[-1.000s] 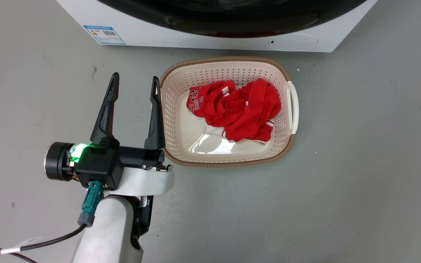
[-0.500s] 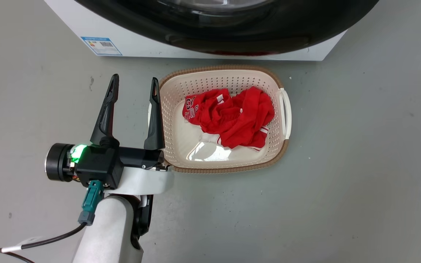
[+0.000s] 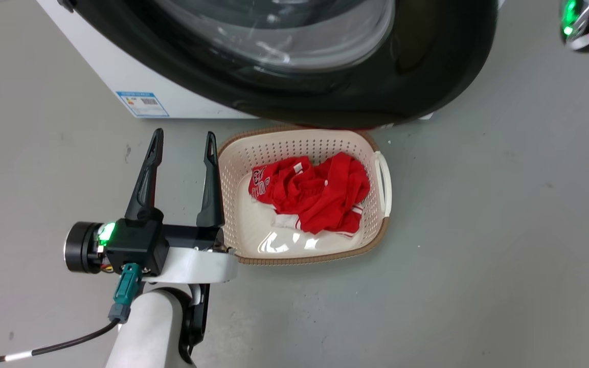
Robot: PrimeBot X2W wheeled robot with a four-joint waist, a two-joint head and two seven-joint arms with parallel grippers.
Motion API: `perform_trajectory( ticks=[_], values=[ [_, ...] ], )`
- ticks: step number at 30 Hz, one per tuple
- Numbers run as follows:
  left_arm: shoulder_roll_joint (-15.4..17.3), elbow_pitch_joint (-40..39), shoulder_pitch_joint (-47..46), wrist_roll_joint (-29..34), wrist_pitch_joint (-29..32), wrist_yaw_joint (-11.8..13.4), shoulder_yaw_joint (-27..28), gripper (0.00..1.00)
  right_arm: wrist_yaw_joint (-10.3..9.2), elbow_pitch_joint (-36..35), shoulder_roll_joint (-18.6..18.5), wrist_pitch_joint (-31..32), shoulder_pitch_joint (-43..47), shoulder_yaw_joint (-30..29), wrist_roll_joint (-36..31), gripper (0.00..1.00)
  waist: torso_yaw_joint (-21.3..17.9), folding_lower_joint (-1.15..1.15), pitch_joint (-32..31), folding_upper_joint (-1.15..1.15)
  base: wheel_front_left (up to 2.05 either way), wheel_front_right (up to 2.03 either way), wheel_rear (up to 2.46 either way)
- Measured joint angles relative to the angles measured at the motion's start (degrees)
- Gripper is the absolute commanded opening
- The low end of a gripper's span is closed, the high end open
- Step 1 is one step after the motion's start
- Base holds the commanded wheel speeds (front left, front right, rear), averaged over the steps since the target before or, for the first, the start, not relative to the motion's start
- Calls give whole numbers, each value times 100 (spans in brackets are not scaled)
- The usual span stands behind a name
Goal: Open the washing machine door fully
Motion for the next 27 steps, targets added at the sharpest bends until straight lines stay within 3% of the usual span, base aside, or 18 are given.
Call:
perform_trajectory(
  ticks=[11, 27],
  values=[
    [0, 113, 340, 12, 0, -146, 183, 100, 1, -519, 293, 764, 942, 131, 152, 0, -120, -1, -578, 0, 0, 0, 0],
    [0, 192, 857, -4, 0, -235, 354, 100, 3, -1996, 840, 1987, 2586, 817, 350, 0, -29, -1, -1366, 0, 0, 0, 0]
  ],
)
